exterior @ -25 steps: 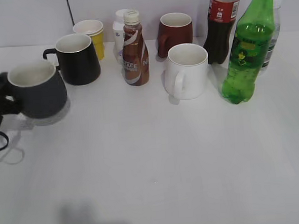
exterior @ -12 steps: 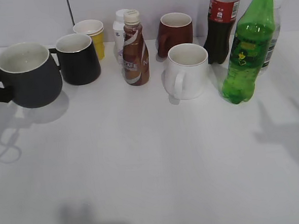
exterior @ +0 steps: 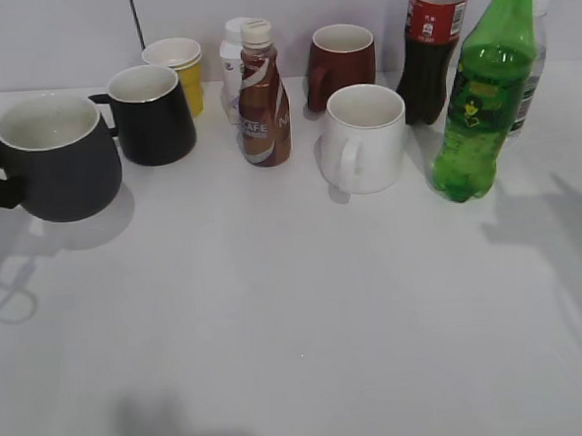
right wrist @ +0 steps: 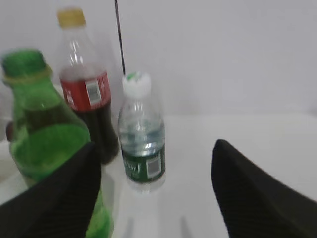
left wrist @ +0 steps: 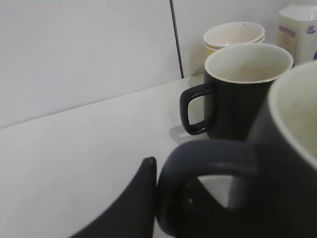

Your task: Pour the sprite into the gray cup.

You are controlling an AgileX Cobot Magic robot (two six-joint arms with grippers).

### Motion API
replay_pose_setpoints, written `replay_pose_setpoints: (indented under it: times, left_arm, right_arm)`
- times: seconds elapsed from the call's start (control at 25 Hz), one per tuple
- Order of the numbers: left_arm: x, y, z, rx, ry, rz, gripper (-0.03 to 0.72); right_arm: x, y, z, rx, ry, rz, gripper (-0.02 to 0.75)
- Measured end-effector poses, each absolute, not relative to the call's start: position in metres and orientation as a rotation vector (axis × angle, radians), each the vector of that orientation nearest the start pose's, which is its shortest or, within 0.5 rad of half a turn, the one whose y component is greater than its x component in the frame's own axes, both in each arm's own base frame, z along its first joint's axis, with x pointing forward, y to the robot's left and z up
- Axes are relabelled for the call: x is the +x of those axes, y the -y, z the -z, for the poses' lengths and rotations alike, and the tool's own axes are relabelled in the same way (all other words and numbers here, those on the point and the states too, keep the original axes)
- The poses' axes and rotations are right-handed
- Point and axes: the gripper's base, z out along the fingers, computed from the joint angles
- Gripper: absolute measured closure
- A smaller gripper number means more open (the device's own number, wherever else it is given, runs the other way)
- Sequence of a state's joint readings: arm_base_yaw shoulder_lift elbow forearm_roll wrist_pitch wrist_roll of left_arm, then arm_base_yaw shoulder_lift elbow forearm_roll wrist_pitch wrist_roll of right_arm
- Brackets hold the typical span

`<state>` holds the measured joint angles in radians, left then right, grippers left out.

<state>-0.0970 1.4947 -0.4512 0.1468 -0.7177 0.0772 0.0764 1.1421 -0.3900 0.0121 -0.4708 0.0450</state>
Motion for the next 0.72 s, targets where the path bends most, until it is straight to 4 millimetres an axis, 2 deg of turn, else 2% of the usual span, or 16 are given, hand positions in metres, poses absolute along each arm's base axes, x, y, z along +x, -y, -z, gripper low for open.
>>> replay_pose_setpoints:
  times: [0.12,0.4,0.56,0.72]
  left_arm:
    - [0.265,0.035,-0.193,0.327,-1.786,0.023,0.630]
    - [0.265,0.035,-0.193,0.330,-1.787,0.023,0.630]
    - [0.265,0.035,-0.193,0.331,-1.789,0.023,0.630]
    - [0.265,0.036,-0.193,0.346,-1.787,0.023,0.630]
  right_arm:
    - [0.220,-0.022,-0.223,-0.079,-1.833,-0.127,0.214]
    - [0.223,-0.050,-0.211,-0.291,-1.833,-0.209,0.206]
    - [0.233,-0.060,-0.200,-0.330,-1.779,-0.263,0.123]
    - [0.247,-0.061,-0.184,-0.282,-1.821,-0.276,0.085]
